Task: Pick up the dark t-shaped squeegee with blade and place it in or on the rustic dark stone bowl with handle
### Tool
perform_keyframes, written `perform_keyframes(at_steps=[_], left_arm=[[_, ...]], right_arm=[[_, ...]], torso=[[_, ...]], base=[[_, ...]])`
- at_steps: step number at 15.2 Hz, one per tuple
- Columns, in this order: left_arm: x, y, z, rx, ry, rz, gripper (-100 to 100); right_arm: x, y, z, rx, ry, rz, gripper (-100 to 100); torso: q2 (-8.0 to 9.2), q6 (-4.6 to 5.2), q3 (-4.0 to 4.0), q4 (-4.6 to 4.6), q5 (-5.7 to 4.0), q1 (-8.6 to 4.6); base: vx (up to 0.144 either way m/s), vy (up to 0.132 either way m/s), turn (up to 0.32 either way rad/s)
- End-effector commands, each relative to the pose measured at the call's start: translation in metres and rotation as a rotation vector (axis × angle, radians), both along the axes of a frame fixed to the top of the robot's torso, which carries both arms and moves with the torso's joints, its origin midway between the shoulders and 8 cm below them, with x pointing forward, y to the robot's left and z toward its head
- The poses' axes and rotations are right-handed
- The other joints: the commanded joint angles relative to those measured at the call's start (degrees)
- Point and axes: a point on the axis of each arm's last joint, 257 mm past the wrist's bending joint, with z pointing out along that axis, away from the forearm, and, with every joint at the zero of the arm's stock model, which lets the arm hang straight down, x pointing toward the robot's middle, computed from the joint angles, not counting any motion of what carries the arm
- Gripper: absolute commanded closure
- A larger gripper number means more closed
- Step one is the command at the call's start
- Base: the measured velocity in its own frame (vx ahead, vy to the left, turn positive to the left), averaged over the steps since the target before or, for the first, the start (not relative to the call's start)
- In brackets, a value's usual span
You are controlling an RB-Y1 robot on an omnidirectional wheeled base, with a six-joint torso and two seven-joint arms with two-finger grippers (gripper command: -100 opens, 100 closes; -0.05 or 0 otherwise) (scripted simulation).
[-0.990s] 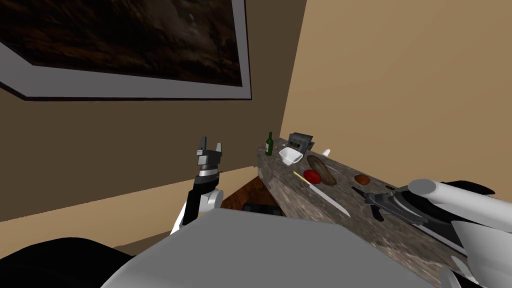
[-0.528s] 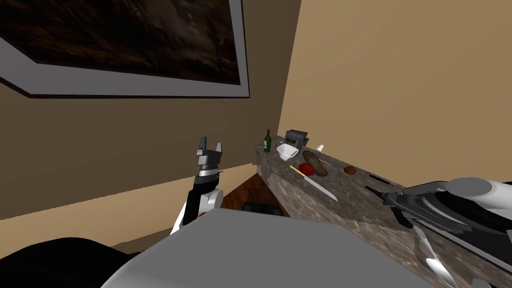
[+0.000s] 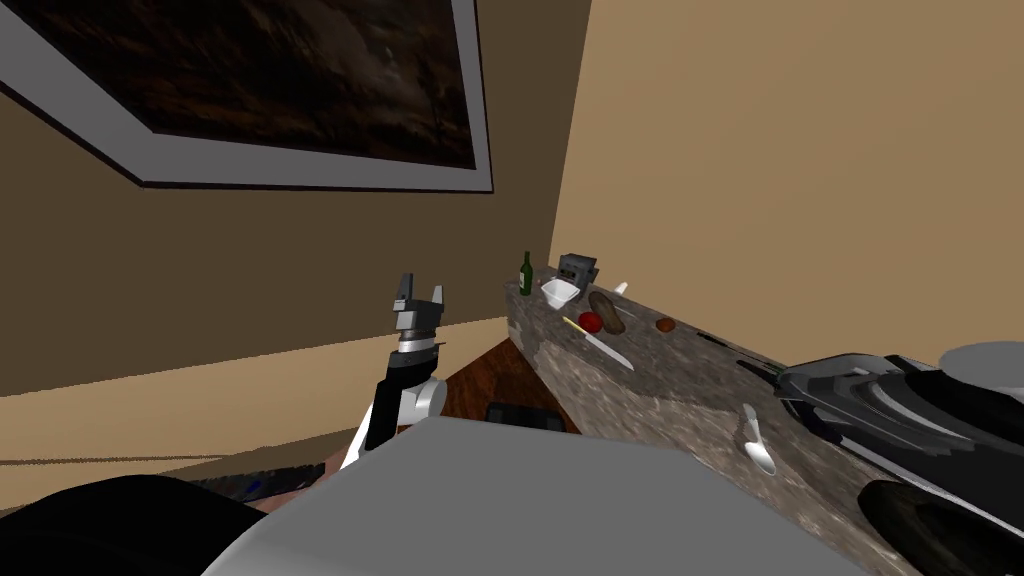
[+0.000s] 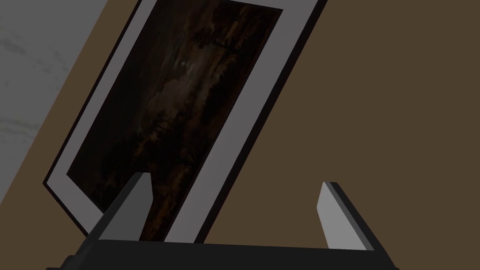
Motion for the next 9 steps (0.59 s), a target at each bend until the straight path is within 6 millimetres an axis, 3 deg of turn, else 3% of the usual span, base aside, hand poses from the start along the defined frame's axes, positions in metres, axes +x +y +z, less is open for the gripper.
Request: perform_keyframes(at_steps=[1,6,9], left_arm=[[0.000,0.000,0.000,0.000,0.000,0.000,0],[0.000,0.000,0.000,0.000,0.000,0.000,0],[0.000,0.000,0.000,0.000,0.000,0.000,0]], right_arm=[[0.002,0.002,0.012,-0.001,-0.018,-0.005,100],[0.000,0.018,0.027,0.039,-0.004,-0.004,100],[-0.004,0.024,0.028,0.056,0.014,-0.004,100]], torso=[[0.00,0.00,0.00,0.00,0.00,0.00],[0.17,0.33,0.09,0.00,-0.04,-0.15],[0.06,0.49,0.01,-0.08,-0.11,-0.09]], base=[[-0.206,-0.177,-0.026],[-0.152,-0.172,-0.030],[-0.087,-0.096,-0.017]])
